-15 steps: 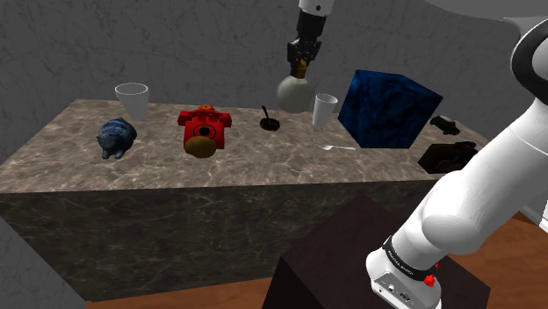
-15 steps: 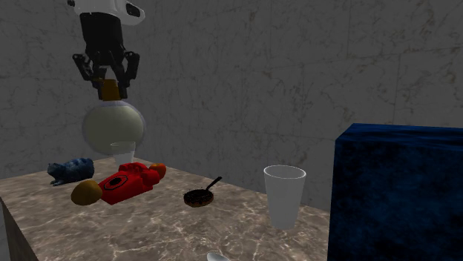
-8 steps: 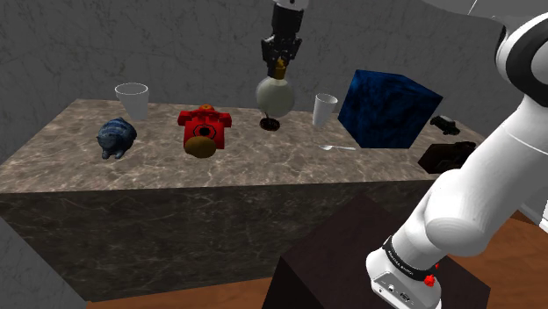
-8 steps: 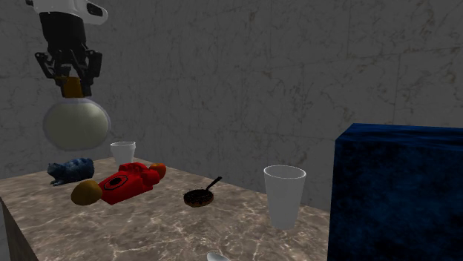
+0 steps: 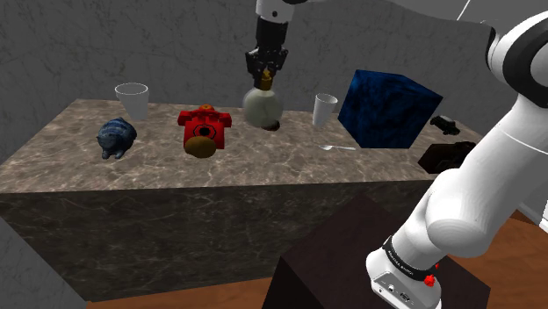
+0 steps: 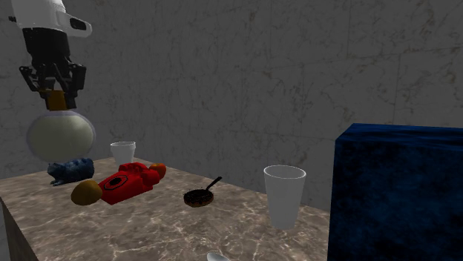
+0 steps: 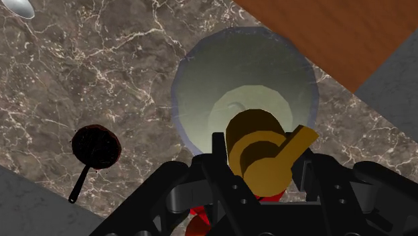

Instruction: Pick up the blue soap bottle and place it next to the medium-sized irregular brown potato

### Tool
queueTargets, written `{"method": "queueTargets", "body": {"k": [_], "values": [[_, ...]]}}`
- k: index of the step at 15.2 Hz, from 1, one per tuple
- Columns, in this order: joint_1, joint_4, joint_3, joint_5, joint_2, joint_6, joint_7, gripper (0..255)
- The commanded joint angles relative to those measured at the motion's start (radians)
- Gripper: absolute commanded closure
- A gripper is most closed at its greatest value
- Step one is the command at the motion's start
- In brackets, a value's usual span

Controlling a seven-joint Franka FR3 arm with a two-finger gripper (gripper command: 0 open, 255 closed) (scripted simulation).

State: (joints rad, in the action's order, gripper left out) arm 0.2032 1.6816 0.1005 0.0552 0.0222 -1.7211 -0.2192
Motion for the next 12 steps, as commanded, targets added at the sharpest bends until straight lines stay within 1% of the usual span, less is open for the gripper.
{"method": "queueTargets", "body": {"k": [1,12], "values": [[0.000,0.033,0.000,0.000,0.005,-0.029,-0.002,255],[-0.001,0.185,-0.001,0.002,0.009,-0.177,-0.009,255]]}}
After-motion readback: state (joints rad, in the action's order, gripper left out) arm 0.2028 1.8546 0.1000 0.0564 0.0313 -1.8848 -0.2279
